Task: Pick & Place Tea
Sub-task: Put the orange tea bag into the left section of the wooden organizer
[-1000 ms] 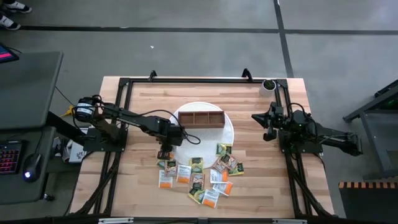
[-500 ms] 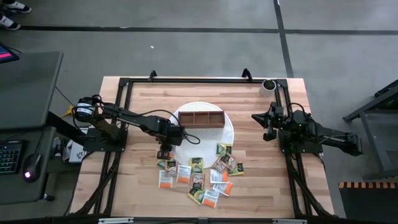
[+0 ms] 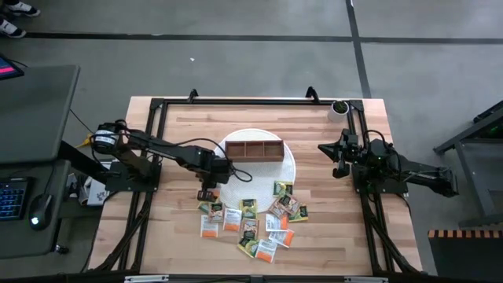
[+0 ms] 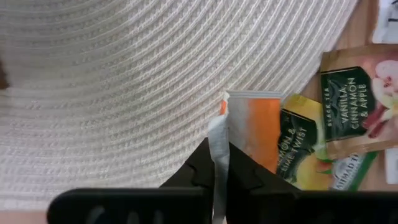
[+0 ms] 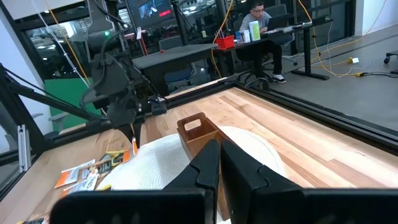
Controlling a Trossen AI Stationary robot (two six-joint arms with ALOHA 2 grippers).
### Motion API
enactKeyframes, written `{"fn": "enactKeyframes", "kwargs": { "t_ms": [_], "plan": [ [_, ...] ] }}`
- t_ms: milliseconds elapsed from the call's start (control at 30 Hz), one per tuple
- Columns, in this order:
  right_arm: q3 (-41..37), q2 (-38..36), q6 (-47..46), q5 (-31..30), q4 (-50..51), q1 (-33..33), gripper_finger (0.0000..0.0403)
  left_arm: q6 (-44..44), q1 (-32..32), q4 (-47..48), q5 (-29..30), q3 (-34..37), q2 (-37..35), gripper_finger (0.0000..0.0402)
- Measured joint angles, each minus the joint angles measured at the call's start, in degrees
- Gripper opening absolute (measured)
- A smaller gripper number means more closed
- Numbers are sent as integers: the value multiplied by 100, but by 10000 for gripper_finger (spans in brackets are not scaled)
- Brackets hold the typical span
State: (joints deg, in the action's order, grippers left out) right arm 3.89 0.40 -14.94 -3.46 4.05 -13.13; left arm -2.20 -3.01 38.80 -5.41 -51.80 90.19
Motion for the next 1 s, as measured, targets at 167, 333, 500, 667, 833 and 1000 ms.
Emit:
{"fn": "enactKeyframes", "kwargs": {
  "t_ms": [167,333,500,667,833,1000],
  "plan": [
    [2,0,0,0,2,-2,12,92,21,520,457,-339,-345,3],
    [1,13,0,2,3,-2,12,-108,157,1135,956,-991,-518,2],
    [2,57,0,13,-2,0,12,-329,317,1485,1483,-1732,-502,1],
    [2,66,0,9,3,0,12,-616,612,1564,1716,-2288,-200,1],
    [2,66,0,-2,2,-2,12,-885,854,1776,1950,-2745,170,1],
    [2,70,0,-2,1,-2,12,-1000,1013,1800,2028,-3052,567,1]
  ]
}}
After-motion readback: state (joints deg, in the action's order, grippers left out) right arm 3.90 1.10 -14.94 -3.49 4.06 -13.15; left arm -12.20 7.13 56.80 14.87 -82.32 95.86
